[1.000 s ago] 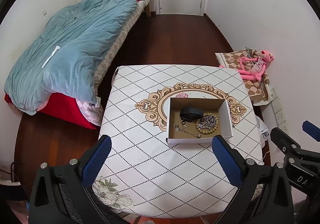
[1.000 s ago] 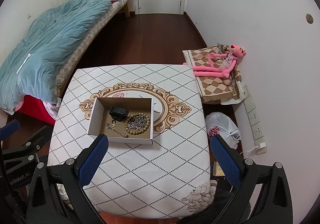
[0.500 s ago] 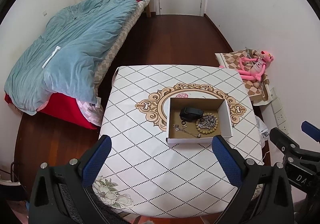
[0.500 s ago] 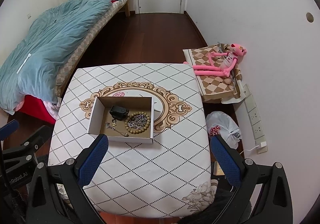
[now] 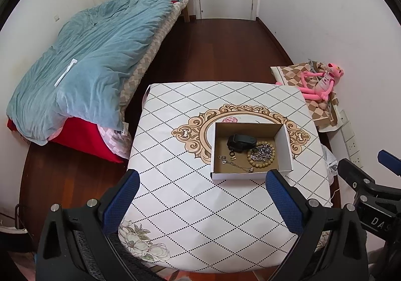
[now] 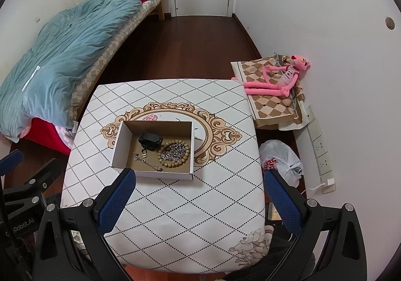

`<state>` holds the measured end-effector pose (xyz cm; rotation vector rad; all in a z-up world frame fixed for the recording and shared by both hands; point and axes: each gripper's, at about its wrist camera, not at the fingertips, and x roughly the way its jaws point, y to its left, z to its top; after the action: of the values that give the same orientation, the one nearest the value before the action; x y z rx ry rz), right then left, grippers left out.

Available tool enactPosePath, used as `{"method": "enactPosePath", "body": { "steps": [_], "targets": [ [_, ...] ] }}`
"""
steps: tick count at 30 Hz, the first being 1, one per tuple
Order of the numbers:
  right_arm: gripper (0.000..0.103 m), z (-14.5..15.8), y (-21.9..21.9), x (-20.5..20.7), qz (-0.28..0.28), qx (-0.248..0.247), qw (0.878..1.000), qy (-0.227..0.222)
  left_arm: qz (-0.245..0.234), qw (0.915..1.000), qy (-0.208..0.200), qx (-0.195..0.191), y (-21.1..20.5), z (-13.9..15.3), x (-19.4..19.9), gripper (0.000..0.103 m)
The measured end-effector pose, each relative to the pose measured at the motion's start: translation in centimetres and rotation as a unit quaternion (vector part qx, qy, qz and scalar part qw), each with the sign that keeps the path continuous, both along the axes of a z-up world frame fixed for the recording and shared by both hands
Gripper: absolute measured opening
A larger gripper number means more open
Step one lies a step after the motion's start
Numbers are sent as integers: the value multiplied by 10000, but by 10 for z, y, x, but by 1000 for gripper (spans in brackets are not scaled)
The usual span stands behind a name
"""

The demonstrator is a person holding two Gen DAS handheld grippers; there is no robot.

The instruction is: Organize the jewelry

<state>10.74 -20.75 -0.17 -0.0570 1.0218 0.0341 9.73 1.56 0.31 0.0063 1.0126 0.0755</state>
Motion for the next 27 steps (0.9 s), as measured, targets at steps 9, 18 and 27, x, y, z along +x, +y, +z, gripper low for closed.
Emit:
{"method": "enactPosePath", "body": {
  "steps": [9,18,27],
  "targets": [
    [103,0,0,0,-1,-2,10000,-2,3,10000,24,-10,3,-2,-1,102],
    [103,-2,1,2,14,-15,10000,55,-1,10000,39,-9,3,-4,-1,102],
    [103,-4,-1,5,26,-32,10000,58,6,10000,67,-21,3,-7,-1,102]
  ]
}}
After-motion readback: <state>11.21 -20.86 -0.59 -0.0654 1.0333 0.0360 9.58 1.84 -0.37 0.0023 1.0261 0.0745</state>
